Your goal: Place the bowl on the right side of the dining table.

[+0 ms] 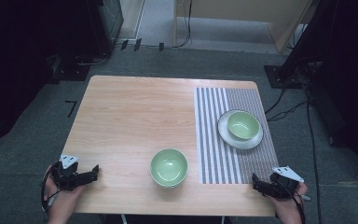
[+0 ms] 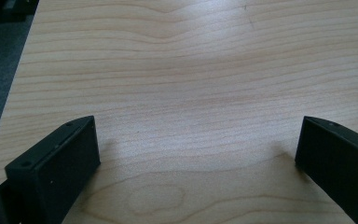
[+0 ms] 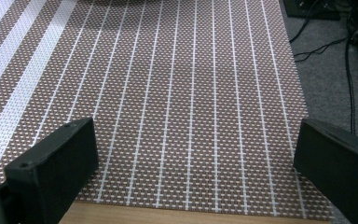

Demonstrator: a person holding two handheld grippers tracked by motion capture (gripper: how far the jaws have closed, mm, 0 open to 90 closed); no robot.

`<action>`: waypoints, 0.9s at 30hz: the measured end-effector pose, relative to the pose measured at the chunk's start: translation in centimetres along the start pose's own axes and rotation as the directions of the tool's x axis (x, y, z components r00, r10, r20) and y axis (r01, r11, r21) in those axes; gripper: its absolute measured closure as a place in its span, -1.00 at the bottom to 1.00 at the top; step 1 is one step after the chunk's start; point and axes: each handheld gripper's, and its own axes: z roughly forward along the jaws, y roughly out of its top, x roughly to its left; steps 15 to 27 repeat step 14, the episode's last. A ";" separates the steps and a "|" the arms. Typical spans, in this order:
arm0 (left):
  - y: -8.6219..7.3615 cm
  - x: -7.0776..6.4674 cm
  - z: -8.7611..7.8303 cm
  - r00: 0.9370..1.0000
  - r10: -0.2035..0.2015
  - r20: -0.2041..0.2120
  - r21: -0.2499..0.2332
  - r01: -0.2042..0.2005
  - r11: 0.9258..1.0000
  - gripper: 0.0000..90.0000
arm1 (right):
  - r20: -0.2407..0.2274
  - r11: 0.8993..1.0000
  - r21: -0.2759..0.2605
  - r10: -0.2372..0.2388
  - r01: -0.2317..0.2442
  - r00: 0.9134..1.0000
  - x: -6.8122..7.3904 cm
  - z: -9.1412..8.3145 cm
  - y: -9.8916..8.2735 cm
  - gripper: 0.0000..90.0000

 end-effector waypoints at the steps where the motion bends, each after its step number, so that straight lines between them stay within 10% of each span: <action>1: 0.0 0.0 0.0 1.000 0.000 0.000 0.000 0.000 1.000 -1.00 | -0.001 1.000 0.002 0.002 -0.002 1.000 0.0 0.0 0.0 -1.00; 27: 0.0 0.0 0.0 1.000 0.000 0.000 0.000 0.000 1.000 -1.00 | -0.018 1.000 0.010 0.014 -0.014 1.000 -0.2 0.1 0.1 -1.00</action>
